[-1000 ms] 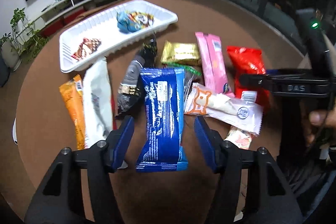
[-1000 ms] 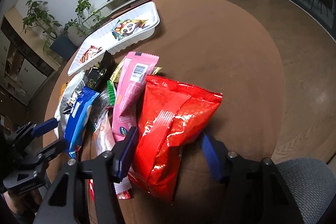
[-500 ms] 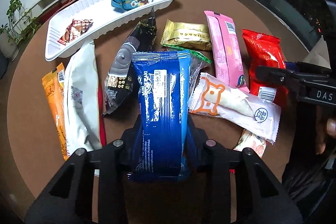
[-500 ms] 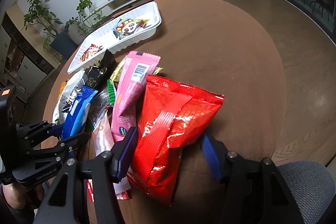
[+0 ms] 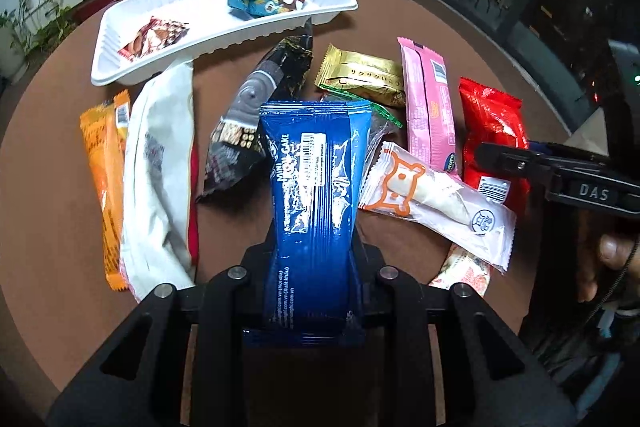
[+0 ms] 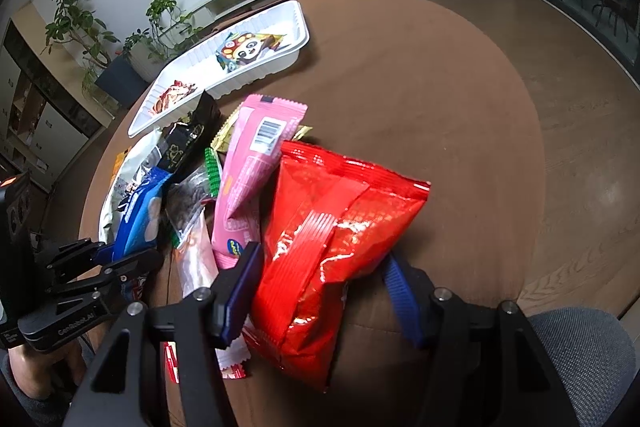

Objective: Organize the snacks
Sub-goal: 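Grasp the blue wafer bar with the left tool while the right tool grasps the red chip bag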

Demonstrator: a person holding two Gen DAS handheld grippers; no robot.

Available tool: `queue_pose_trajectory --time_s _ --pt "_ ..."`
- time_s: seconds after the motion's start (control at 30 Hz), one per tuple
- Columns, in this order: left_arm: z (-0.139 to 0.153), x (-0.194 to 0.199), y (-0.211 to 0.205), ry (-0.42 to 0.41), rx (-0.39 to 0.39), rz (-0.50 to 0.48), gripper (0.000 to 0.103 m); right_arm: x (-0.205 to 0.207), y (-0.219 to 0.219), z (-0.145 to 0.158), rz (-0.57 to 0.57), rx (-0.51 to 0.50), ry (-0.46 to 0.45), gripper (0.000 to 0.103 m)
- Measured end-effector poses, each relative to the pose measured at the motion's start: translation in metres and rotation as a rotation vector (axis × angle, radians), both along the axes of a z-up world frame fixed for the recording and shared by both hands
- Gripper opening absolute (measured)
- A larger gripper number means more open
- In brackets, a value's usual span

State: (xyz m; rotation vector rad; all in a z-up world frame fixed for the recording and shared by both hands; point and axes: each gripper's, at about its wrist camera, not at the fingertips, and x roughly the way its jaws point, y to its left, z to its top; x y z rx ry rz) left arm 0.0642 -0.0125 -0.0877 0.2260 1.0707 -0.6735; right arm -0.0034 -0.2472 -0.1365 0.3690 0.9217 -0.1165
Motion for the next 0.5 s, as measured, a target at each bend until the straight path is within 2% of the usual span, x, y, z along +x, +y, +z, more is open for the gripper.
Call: queue_pose_trajectory --time_s 0.27,0.33,0.4,0.5 --pt "-0.002 -0.01 0.016 0.021 -0.077 0.04 0.025 0.001 0.0 0.0 0.019 0.028 0.0 0.048" --pt "-0.002 -0.012 0.018 0.025 -0.094 0.047 0.025 0.001 -0.002 0.0 0.019 0.046 0.001 0.044" --pt "-0.002 -0.013 0.02 0.031 -0.112 0.052 0.025 0.0 -0.005 0.0 0.024 0.078 -0.003 0.035" --pt "-0.002 -0.014 0.024 0.044 -0.137 0.06 0.025 0.0 -0.009 0.0 0.021 0.108 -0.007 0.032"
